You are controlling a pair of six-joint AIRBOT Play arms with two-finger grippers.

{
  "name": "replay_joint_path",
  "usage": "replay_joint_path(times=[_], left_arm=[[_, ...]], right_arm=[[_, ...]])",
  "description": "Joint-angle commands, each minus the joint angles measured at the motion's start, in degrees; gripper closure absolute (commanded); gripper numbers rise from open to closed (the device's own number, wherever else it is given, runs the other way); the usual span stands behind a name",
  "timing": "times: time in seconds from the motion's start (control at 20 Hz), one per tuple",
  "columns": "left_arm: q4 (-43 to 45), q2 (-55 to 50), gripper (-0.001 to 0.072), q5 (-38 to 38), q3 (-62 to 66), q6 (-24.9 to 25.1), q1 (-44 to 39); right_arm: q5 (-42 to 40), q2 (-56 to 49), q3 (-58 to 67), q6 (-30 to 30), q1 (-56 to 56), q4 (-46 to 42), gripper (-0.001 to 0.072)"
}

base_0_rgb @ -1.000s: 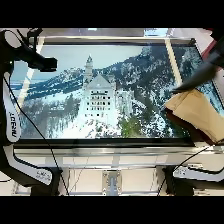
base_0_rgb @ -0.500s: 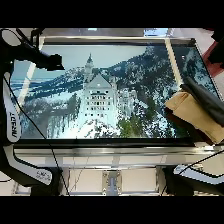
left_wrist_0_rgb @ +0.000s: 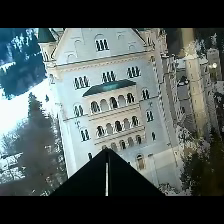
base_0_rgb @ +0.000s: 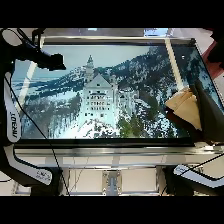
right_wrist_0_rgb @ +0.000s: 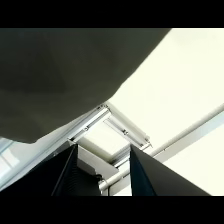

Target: Fold the shirts.

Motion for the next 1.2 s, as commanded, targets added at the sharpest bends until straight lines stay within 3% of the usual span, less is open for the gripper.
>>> replay_joint_path(times=[0.0, 0.05, 0.15, 0.25, 0.35, 0.4, 0.6, 0.75, 0.85, 1.15], left_arm=[[0.0, 0.0, 0.0694, 0.3, 0.0, 0.2, 0.0], [0.0, 0.0, 0.0694, 0.4, 0.0, 0.2, 0.0], [-0.2, 0.0, 0.0694, 0.5, 0.0, 0.1, 0.0], [-1.5, 0.0, 0.0694, -0.1, 0.0, -0.1, 0.0], [-4.6, 0.0, 0.0694, -0.2, 0.0, -0.1, -0.1], [-6.4, 0.0, 0.0694, -0.3, 0.0, 0.0, -0.4], [-7.0, 0.0, 0.0694, -1.4, 0.0, 0.7, -3.7], [-7.0, 0.0, 0.0694, -1.2, 0.0, 2.8, -5.7], [-6.7, 0.0, 0.0694, -1.2, 0.0, 2.9, -5.8], [-6.3, 0.0, 0.0694, -2.5, 0.0, 2.8, -5.8]], right_arm=[[-2.1, 3.0, 5.8, 1.2, 0.7, 2.9, 0.0332], [-4.3, 4.0, 8.3, 1.6, 1.0, 8.6, 0.0332], [-13.6, 6.8, 10.4, 1.5, 2.6, 29.1, 0.0334], [-22.6, 8.1, 10.4, -5.1, 7.2, 51.5, 0.0334], [-29.2, 8.1, 9.7, -13.9, 15.9, 61.2, 0.0337], [-33.0, 8.1, 8.6, -17.2, 21.4, 59.9, 0.0340], [-51.8, 7.5, -0.5, -17.4, 40.5, 43.7, 0.0340], [-62.9, 6.9, -6.3, -17.5, 48.5, 29.1, 0.0345], [-62.8, 6.9, -7.6, -17.2, 50.6, 18.7, 0.0336], [-62.2, 6.9, -7.6, -17.2, 50.6, 18.4, 0.0336]])
